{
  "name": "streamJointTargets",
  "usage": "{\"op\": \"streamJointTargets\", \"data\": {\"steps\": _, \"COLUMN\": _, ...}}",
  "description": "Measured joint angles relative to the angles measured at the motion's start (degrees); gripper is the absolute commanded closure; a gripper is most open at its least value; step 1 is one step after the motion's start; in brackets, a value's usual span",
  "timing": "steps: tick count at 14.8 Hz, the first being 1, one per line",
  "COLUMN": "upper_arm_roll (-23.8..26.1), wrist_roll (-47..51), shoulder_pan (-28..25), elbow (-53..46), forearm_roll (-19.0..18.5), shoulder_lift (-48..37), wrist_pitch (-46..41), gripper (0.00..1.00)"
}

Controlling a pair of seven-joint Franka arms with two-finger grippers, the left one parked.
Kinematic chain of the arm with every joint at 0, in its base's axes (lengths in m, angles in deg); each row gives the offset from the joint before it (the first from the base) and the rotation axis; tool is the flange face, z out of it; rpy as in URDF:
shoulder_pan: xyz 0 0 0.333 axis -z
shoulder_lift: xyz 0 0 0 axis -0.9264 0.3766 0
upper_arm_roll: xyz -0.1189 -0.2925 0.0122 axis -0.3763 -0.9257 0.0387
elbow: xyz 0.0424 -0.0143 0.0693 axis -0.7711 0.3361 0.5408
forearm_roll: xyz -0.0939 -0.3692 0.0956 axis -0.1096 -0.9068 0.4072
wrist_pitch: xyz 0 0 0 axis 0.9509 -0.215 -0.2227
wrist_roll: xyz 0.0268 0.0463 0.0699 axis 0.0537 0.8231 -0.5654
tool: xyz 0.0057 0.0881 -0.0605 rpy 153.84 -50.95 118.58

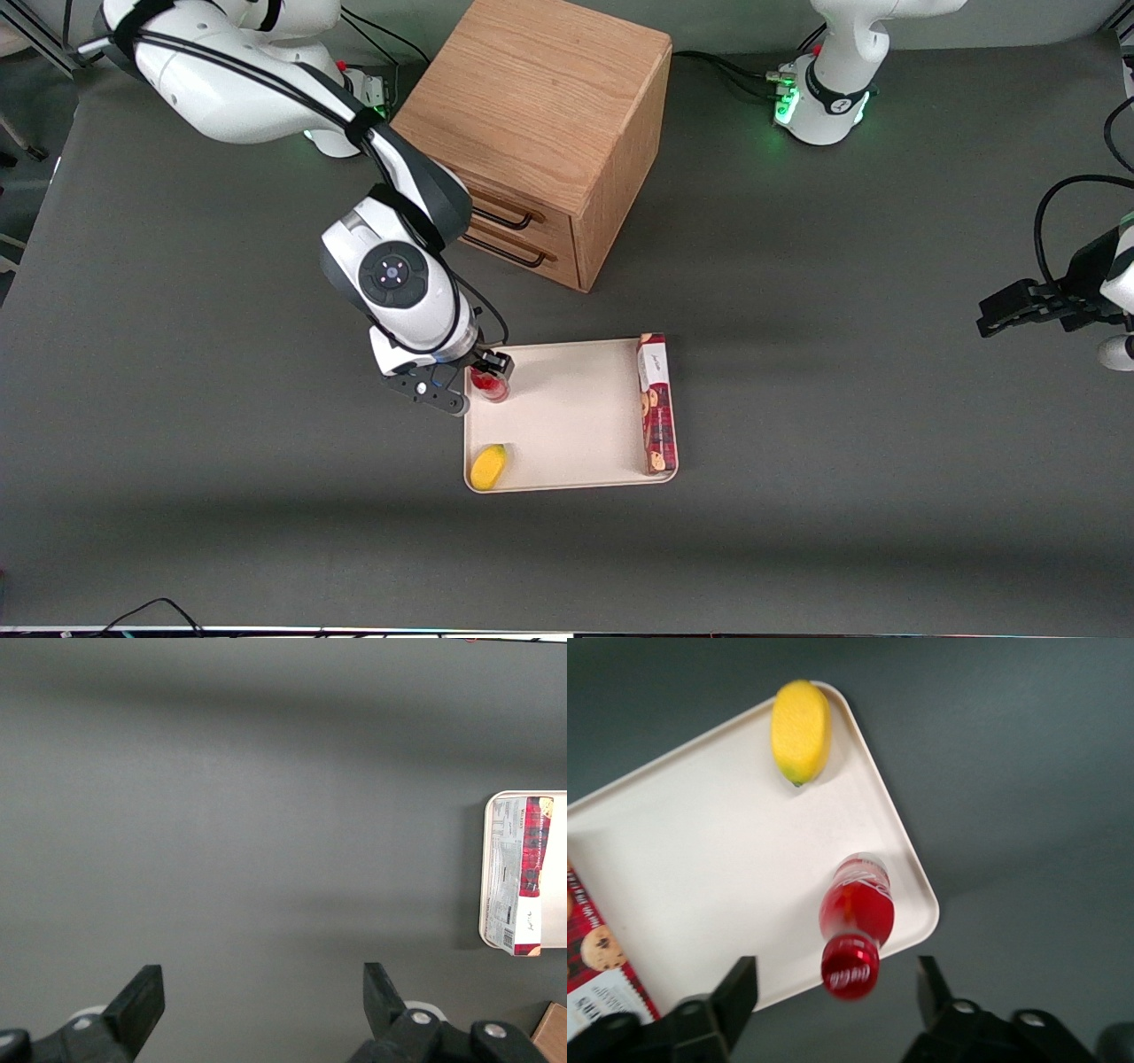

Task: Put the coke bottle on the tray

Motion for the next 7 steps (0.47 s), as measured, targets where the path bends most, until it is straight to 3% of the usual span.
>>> {"op": "streamJointTargets", "data": {"steps": 4, "upper_arm_roll": 0.75, "wrist_roll": -10.45, "shoulder_pan": 0.94, "elbow": -4.92, "forearm_roll": 0.41, "shoulder_lift": -10.68, "wrist_pitch": -16.24, "gripper": 0.00}}
{"op": "streamJointTargets", "data": {"steps": 7, "upper_arm_roll": -1.79, "wrist_roll": -22.90, "shoulder_pan": 3.68, "elbow": -5.94, "forearm_roll": 7.62, "shoulder_lift": -22.02, "wrist_pitch": -28.53, "gripper": 0.00}}
